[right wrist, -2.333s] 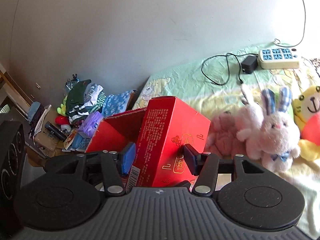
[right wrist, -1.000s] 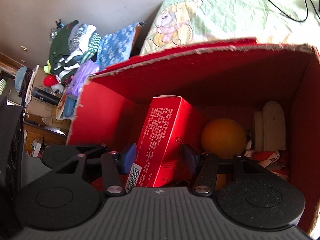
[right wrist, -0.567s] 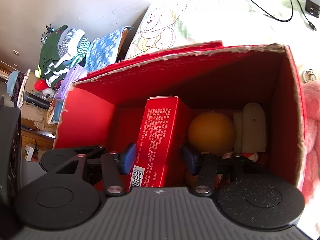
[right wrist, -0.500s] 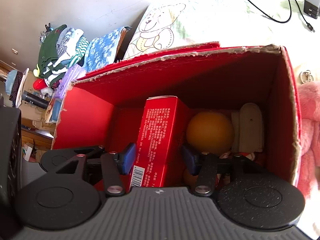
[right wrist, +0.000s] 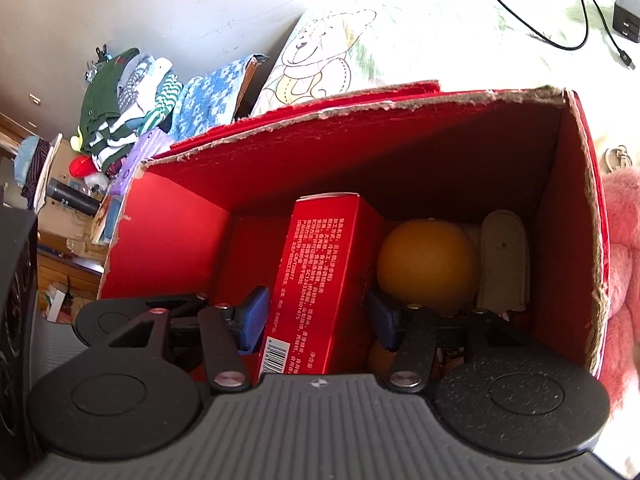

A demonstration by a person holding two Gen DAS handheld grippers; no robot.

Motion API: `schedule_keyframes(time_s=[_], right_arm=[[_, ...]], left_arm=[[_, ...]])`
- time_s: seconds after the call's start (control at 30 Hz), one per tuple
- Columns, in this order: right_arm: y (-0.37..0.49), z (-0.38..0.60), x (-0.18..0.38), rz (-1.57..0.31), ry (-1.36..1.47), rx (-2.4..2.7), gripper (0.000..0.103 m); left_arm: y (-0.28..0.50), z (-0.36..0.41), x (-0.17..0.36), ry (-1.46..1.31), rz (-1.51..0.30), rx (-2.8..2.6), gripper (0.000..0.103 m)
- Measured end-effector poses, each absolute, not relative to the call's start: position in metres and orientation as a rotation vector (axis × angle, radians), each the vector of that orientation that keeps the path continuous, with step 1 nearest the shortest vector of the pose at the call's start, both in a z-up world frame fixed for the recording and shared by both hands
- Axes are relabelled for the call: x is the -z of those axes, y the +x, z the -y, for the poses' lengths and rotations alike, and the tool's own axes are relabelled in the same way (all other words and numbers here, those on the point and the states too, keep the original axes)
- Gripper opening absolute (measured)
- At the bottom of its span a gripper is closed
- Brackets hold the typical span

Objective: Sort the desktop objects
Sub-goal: 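Lower the red carton into the box beside the gourd toy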

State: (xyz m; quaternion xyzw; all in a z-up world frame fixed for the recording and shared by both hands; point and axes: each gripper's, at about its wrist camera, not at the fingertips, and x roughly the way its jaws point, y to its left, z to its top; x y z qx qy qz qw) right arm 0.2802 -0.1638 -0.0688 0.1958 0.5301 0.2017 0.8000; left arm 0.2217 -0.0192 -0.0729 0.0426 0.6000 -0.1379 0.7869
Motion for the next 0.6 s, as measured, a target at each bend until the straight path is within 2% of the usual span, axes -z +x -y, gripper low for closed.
schedule_keyframes(time_s=[0.4, 0.6], right_arm=[[0.2800, 0.1611, 0.0676, -1.130, 0.416, -0.433, 0.057], [0.2771, 0.1653, 0.0671, -1.104, 0.442, -0.461, 0.057]], left_arm=[[0.2192, 0.0146, 0.0692, 0.096, -1.289, 0.283, 0.059], [0.2185, 0.0128, 0.0665, 0.105, -1.287, 0.287, 0.065]])
